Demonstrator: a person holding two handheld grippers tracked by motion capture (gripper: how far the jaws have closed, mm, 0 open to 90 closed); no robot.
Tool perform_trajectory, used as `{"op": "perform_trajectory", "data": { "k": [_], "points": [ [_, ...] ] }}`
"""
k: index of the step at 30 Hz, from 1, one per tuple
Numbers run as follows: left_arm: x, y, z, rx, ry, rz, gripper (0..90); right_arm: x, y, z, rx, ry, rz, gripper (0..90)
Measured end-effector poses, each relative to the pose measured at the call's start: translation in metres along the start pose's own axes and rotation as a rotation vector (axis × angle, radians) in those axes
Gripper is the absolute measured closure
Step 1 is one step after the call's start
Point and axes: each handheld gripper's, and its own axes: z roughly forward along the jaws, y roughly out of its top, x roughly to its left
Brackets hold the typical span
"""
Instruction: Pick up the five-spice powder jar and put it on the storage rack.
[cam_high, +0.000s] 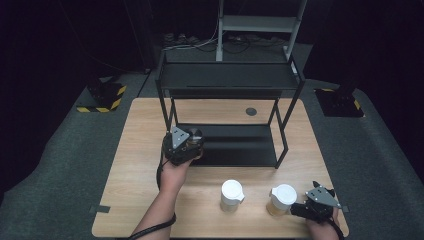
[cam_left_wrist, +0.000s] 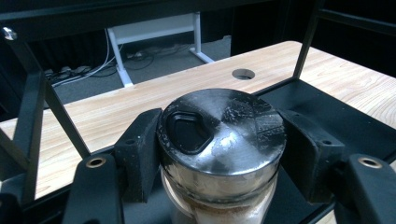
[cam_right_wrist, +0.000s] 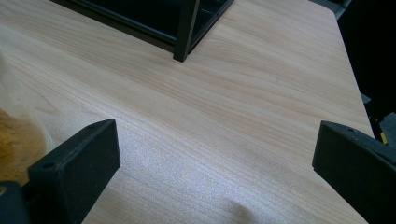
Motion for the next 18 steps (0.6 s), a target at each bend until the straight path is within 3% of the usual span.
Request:
{"op": "perform_trajectory", "data": {
  "k": [18],
  "points": [
    [0.0,0.002,0.016,0.036,0.023,-0.006,35.0,0.0,0.0,0.0,-0.002,0.0,-0.005,0.3]
  ]
}}
